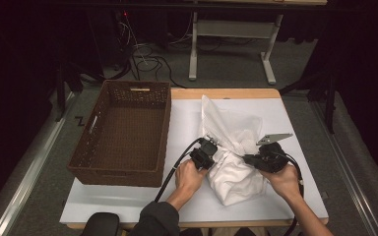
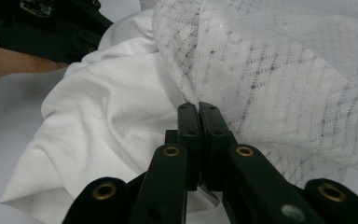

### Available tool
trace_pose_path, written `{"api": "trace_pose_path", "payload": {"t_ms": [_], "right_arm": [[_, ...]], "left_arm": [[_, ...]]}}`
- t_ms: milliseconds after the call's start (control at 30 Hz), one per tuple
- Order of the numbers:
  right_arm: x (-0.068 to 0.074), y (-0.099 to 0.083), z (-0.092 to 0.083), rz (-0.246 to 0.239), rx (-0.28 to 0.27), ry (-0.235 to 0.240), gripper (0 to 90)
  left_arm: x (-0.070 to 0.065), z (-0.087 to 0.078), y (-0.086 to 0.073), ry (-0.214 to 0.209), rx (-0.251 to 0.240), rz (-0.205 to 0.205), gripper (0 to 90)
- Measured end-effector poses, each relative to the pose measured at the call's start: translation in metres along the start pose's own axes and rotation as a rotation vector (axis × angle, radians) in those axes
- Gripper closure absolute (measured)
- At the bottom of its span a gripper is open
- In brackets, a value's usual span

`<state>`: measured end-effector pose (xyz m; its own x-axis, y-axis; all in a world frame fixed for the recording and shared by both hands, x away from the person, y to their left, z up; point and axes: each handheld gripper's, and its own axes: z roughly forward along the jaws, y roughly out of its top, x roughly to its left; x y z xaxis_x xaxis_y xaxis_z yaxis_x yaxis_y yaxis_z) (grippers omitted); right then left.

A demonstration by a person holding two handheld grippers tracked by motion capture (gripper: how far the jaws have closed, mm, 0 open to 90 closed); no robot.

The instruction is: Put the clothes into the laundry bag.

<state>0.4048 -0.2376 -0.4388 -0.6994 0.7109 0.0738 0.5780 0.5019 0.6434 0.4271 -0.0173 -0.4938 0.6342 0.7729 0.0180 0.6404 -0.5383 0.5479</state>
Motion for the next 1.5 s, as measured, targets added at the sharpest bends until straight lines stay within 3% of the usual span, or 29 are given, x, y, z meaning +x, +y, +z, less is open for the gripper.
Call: {"api": "trace_pose_path", "payload": {"t_ms": [167,233,500,567,667,1000,1133,1167,1267,1333,1400,1500], "right_arm": [[-0.003,0.000,-0.002,-0.004,-0.003,-0.007,89.9],[-0.003,-0.001,-0.003,0.001,-0.009,-0.006,89.9],[-0.002,-0.002,-0.008,-0.003,-0.014,-0.027,90.0],[-0.001,-0.001,-0.009,0.008,-0.026,-0.027,90.0],[0.003,0.002,-0.008,-0.013,-0.027,-0.016,90.0],[0.010,0.008,0.002,-0.022,-0.005,0.001,89.7],[0.010,0.010,0.002,-0.026,0.005,0.001,89.6],[0.011,0.010,0.002,-0.033,0.002,0.002,89.5],[0.012,0.012,0.003,-0.029,0.009,0.000,88.9],[0.012,0.013,0.003,-0.030,0.013,0.000,87.2],[0.013,0.015,0.003,-0.042,0.010,-0.001,84.1],[0.015,0.018,0.000,-0.038,0.005,-0.009,79.5]], "left_arm": [[0.006,-0.026,-0.013,-0.006,-0.018,-0.006,88.9],[0.004,-0.038,-0.019,-0.003,-0.017,0.011,89.0],[0.005,-0.069,-0.046,0.008,0.023,0.023,89.1],[0.007,-0.069,-0.051,-0.002,0.053,0.018,89.0],[0.007,-0.066,-0.053,-0.011,0.054,0.028,88.1],[0.017,-0.074,-0.043,-0.009,-0.096,-0.047,62.4],[0.027,-0.067,-0.034,-0.031,-0.078,-0.094,58.5],[0.029,-0.063,-0.031,-0.038,-0.066,-0.116,58.4],[0.025,-0.057,-0.025,-0.025,-0.070,-0.087,58.6],[0.027,-0.051,-0.023,-0.047,-0.063,-0.119,60.2],[0.028,-0.046,-0.022,-0.065,-0.055,-0.136,65.3],[0.028,-0.042,-0.022,-0.080,-0.053,-0.130,77.8]]}}
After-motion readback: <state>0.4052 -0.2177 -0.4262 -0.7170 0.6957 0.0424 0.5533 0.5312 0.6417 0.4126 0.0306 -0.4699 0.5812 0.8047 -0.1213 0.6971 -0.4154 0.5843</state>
